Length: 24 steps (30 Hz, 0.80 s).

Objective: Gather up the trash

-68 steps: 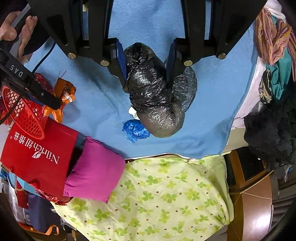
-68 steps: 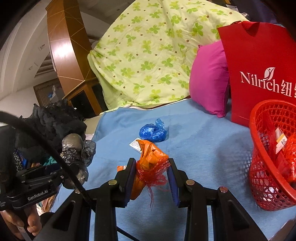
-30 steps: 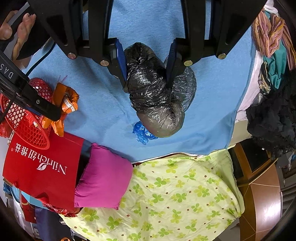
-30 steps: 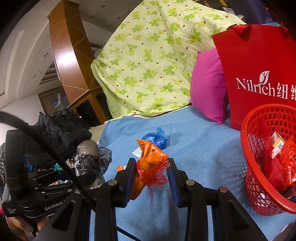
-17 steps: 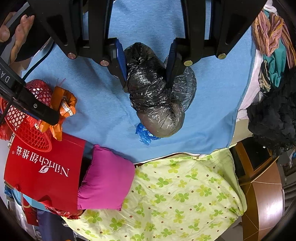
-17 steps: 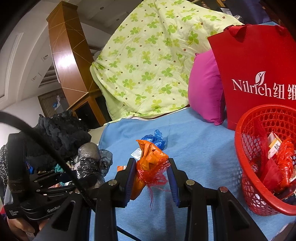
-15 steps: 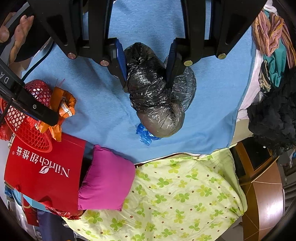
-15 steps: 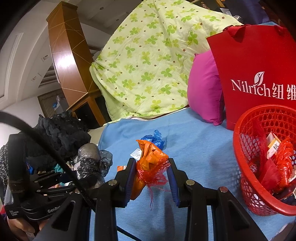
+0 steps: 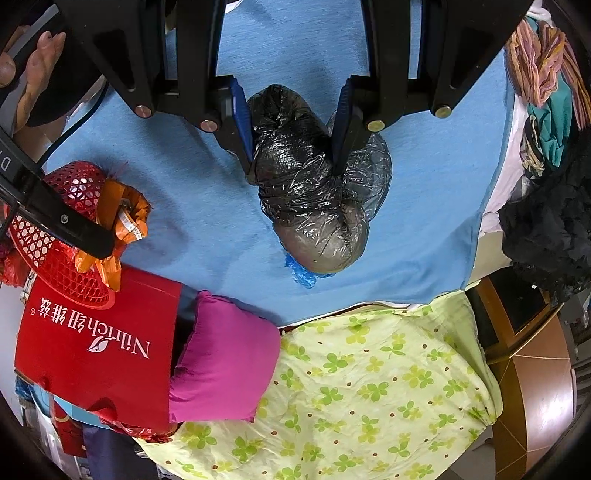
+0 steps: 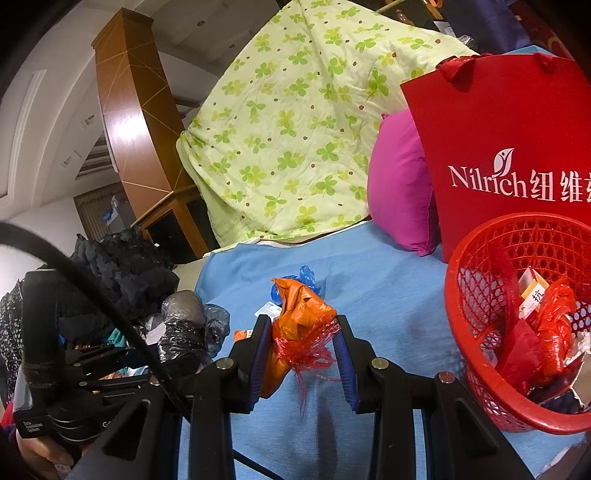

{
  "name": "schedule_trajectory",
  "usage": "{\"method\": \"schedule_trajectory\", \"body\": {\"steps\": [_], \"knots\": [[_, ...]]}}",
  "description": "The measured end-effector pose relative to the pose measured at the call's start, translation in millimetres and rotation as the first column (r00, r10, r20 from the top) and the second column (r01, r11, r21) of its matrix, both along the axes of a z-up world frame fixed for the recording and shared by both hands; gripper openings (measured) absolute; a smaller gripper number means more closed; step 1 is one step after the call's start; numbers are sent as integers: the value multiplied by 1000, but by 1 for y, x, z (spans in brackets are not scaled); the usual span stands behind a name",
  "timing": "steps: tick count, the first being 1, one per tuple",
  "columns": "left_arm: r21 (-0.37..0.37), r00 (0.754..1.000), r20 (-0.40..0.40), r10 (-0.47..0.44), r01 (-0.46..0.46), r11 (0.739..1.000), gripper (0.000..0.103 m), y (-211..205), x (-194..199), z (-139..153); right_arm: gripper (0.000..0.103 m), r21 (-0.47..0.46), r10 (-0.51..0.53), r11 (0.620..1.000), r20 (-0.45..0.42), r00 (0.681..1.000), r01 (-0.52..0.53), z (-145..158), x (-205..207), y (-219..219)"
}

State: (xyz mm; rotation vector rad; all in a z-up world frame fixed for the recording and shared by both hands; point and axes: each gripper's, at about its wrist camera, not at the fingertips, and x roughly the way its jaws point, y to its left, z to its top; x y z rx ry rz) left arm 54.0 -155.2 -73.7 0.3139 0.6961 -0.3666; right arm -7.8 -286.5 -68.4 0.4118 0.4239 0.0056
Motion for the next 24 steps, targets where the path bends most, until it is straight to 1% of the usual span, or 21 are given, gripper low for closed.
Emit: {"method": "schedule_trajectory", "body": {"steps": [24], "knots": [[16,998,30,-63,62,998,41,-13,-10,8,36,6,-29,1000,29,999,29,7,-19,-5]]}}
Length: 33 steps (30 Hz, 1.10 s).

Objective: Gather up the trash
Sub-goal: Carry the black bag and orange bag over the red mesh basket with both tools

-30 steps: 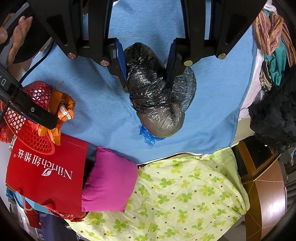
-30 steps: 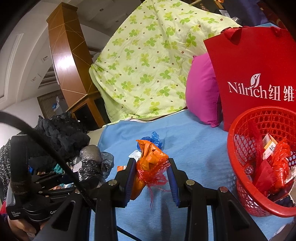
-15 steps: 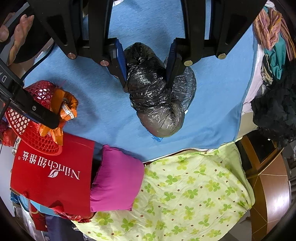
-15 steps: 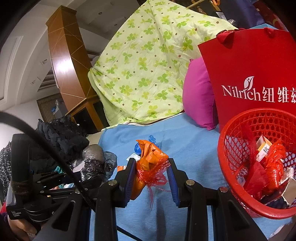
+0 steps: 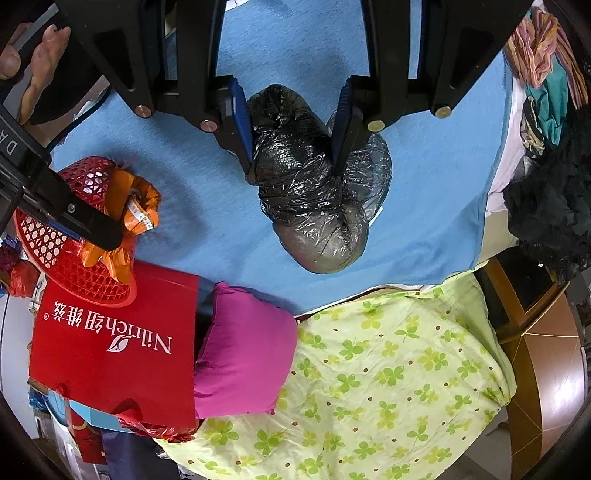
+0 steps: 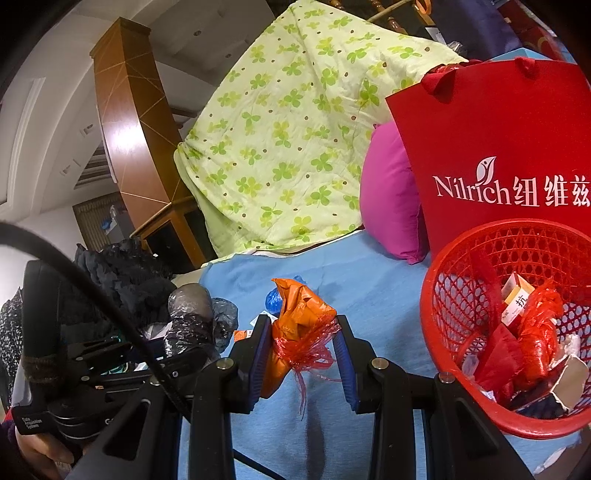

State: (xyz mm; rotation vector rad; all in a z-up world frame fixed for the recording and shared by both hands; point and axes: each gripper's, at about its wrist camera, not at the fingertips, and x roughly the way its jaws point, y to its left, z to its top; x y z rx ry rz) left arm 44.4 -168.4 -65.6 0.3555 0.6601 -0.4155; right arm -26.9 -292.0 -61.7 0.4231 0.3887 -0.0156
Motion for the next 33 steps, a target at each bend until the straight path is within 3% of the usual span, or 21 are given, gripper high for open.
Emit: {"method": "schedule_trajectory", "body": {"steps": [17,33], "knots": [[-13,997,27,-70,71,997,41,-16,-4,19,36,52,-38,998,25,999,37,12,-23,-13],[-40,978,90,-189,193,980,41,-62,-24,53,37,21,-179,984,92,980,178,58,-69,-58]]}}
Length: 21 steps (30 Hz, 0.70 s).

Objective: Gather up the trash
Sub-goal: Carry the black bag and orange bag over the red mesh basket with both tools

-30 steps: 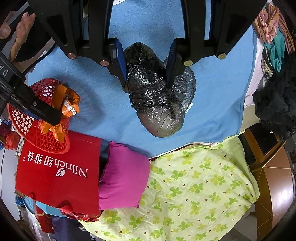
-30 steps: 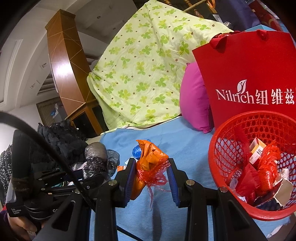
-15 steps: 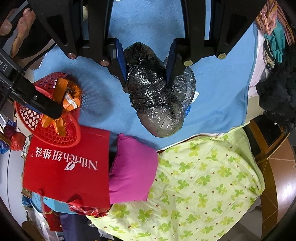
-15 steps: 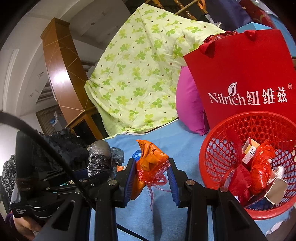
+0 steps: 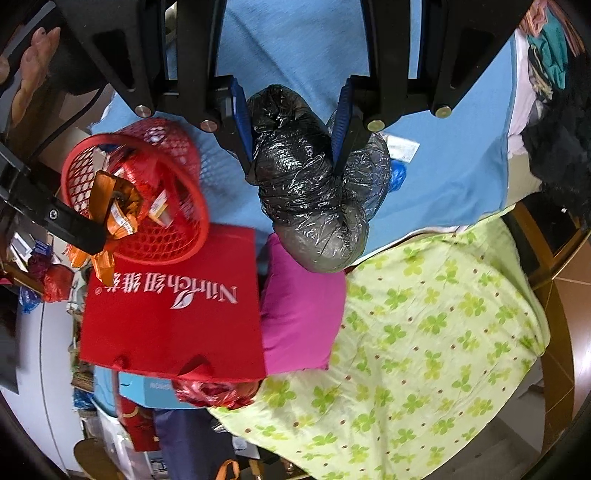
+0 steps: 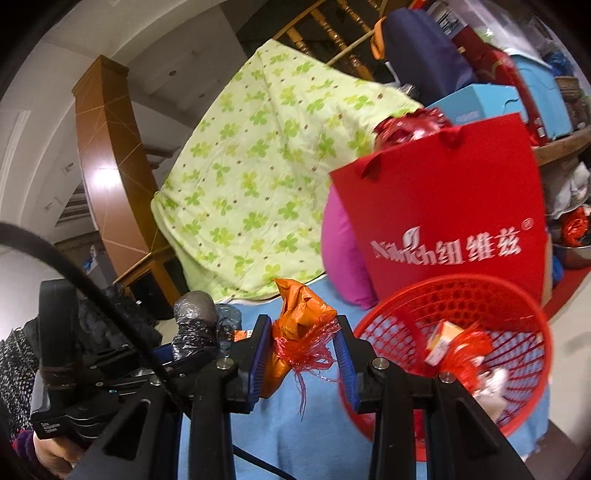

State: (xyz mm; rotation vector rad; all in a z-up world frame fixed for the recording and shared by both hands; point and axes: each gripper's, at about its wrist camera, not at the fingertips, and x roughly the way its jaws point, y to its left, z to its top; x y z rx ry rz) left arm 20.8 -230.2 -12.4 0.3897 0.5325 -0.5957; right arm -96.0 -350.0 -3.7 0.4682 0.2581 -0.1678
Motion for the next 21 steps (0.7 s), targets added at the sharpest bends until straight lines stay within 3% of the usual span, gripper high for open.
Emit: {"method": "schedule_trajectory", "body": {"steps": [12,21], "knots": [[-8,995,16,-101,101,995,41,-43,-17,15,37,-22,-121,992,39,992,122,24,-32,-38],[-11,984,-6,-175,175,984,41,-77,-26,19,37,-30,-181,983,15,983,181,25,-45,-62]]}}
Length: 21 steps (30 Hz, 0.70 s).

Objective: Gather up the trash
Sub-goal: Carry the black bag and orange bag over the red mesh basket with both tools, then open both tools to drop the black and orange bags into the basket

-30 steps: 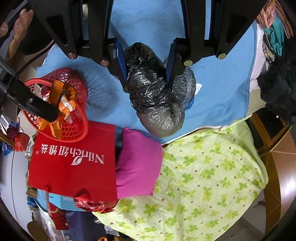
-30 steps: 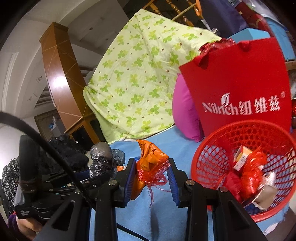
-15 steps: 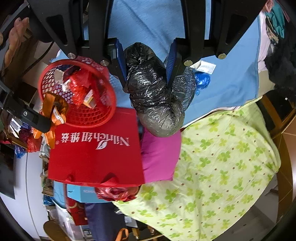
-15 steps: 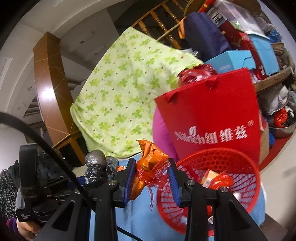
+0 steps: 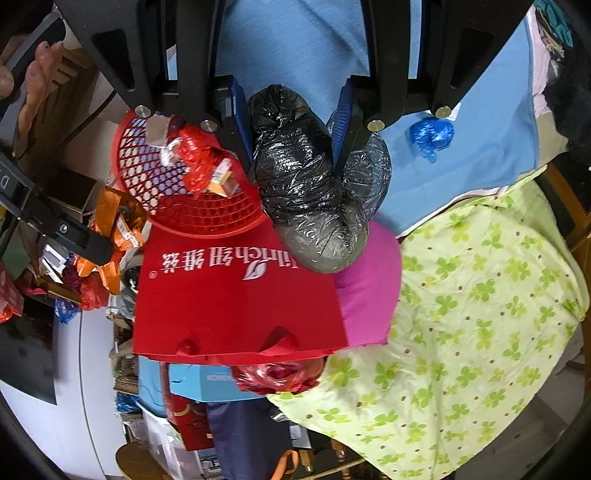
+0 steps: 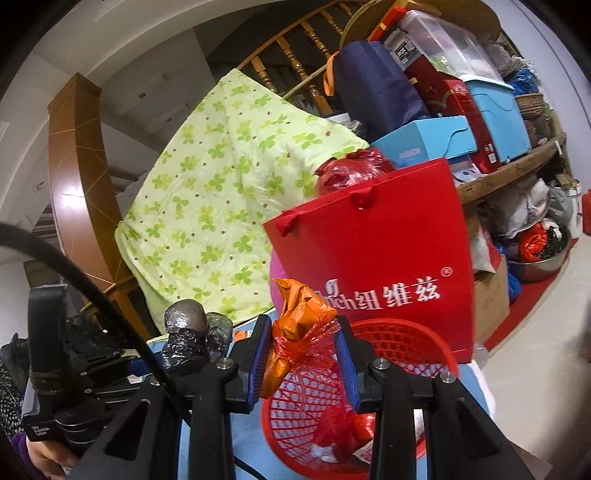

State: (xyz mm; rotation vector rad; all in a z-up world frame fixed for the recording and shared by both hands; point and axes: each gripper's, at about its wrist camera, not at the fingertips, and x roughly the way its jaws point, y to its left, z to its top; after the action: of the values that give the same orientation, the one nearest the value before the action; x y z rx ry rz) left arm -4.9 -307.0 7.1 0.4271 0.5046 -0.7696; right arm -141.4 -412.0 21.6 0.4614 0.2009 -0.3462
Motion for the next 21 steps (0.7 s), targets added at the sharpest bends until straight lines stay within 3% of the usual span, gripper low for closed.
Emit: {"method": "schedule_trajectory", "body": {"steps": [13,19,21], "knots": [[-34,978,-171,-122,118,992,41,-42,12,0,37,29,-63,997,-80,995,65,-17,-6,-43],[-83,937,-272,-219,204,975,42,-61,17,-9,37,100,-86,990,-95,992,95,-32,-7,-66],[-93,924,-299,-238,220,971,48,-65,18,-15,37,124,-86,987,-106,991,99,-38,-6,-71]]}}
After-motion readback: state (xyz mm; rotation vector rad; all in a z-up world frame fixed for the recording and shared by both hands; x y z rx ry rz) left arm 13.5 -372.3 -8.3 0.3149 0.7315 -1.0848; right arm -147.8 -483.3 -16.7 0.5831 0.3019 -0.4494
